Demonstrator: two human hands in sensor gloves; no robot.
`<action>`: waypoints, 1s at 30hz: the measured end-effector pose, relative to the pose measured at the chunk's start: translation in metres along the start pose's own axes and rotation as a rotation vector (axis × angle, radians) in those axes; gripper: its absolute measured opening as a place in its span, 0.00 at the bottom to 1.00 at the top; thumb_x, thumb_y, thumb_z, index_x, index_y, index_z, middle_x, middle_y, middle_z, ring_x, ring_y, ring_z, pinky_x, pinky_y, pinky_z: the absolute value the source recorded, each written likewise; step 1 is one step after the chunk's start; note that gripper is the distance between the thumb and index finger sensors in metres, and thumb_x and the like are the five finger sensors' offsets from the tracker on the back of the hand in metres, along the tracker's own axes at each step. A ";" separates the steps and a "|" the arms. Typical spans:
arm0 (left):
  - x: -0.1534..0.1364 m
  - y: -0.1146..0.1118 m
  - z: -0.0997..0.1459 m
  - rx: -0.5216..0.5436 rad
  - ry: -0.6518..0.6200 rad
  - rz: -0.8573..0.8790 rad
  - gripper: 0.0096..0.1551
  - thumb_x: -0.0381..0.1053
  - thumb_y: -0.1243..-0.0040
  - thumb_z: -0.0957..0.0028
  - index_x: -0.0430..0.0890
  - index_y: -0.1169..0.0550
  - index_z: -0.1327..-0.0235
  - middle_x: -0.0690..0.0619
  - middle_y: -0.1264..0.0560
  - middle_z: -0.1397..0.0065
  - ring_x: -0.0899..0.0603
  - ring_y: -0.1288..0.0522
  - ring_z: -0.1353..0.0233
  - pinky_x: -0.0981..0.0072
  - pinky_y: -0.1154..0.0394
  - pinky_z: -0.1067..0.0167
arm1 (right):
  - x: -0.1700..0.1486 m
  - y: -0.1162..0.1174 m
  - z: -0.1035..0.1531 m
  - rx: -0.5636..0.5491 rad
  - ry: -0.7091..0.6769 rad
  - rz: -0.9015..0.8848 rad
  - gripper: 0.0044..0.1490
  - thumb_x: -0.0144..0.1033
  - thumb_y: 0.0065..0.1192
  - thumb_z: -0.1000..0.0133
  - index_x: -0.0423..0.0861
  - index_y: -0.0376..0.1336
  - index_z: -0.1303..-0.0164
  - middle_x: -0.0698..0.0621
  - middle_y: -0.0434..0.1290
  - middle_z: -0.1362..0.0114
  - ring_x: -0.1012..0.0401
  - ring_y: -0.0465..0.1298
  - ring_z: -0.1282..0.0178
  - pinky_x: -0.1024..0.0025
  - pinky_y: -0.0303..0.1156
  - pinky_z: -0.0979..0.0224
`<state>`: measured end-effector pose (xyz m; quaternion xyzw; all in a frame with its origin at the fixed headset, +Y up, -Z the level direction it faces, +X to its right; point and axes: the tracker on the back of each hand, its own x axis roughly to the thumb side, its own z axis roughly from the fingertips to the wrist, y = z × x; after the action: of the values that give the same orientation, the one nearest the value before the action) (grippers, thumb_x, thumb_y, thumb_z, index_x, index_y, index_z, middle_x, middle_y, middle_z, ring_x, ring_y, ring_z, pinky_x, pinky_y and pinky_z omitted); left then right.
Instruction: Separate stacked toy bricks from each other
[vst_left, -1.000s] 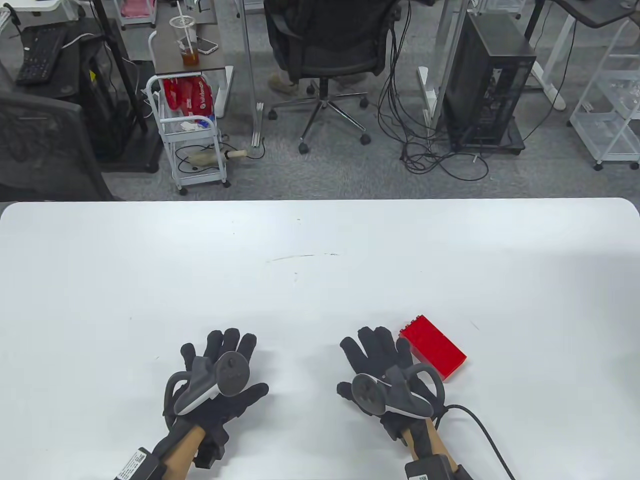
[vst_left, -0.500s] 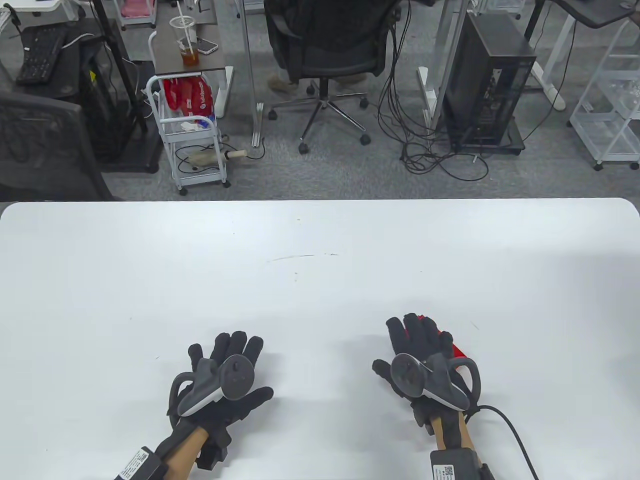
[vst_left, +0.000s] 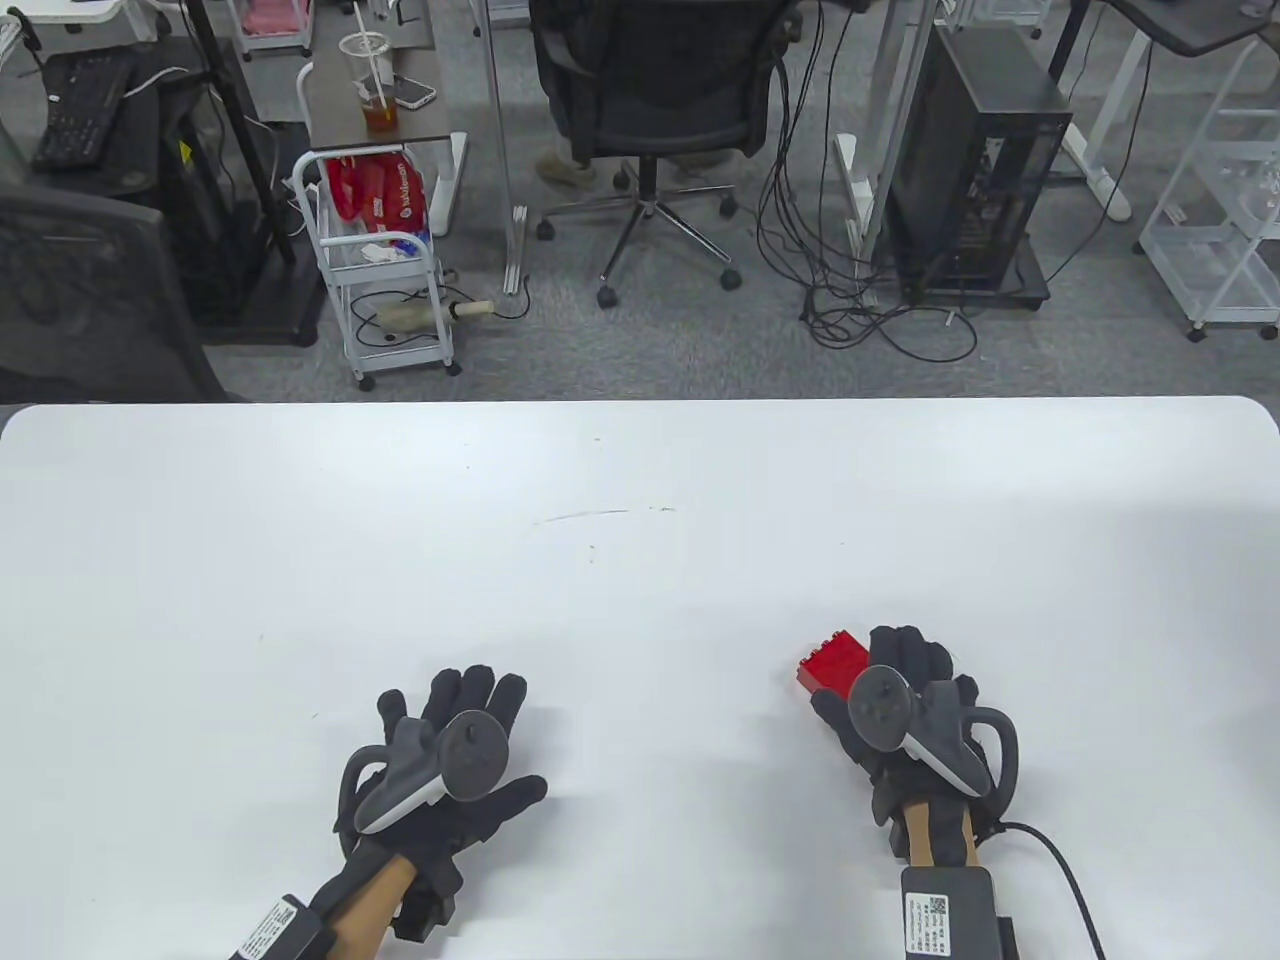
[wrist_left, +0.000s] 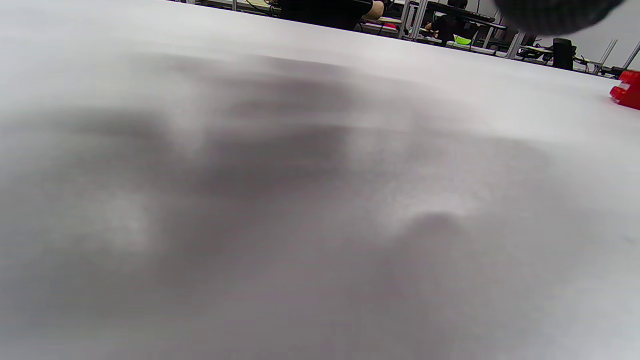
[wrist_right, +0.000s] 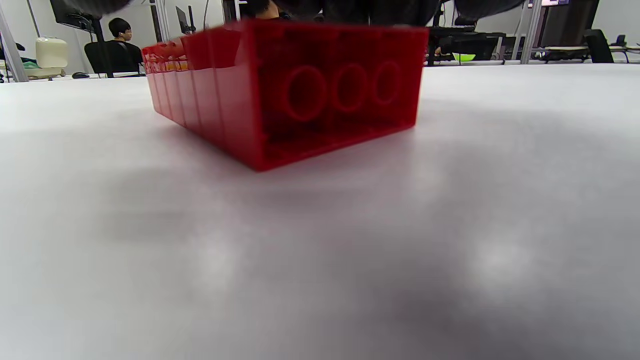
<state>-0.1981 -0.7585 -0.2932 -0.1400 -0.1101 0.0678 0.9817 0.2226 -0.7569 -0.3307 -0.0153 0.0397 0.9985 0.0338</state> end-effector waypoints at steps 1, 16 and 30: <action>0.000 0.000 0.000 -0.002 0.000 0.000 0.61 0.77 0.57 0.55 0.58 0.68 0.18 0.45 0.63 0.08 0.31 0.62 0.09 0.21 0.67 0.26 | -0.001 0.001 0.000 0.002 0.001 -0.004 0.61 0.68 0.38 0.39 0.32 0.42 0.11 0.28 0.48 0.10 0.28 0.56 0.13 0.23 0.54 0.25; 0.000 -0.001 0.000 -0.013 -0.009 0.001 0.61 0.77 0.57 0.55 0.58 0.68 0.18 0.45 0.62 0.08 0.31 0.60 0.08 0.21 0.66 0.26 | -0.006 0.009 -0.007 0.063 0.047 -0.086 0.55 0.62 0.38 0.36 0.32 0.46 0.12 0.29 0.54 0.12 0.28 0.60 0.16 0.25 0.56 0.25; 0.004 -0.001 0.000 -0.004 -0.018 -0.011 0.61 0.78 0.57 0.55 0.58 0.68 0.18 0.45 0.62 0.08 0.31 0.60 0.08 0.21 0.65 0.26 | 0.021 -0.005 -0.004 -0.007 0.006 0.005 0.58 0.66 0.52 0.43 0.36 0.48 0.15 0.42 0.67 0.25 0.45 0.75 0.31 0.31 0.66 0.28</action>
<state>-0.1945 -0.7590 -0.2920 -0.1406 -0.1199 0.0633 0.9807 0.2023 -0.7514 -0.3359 -0.0183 0.0363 0.9987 0.0310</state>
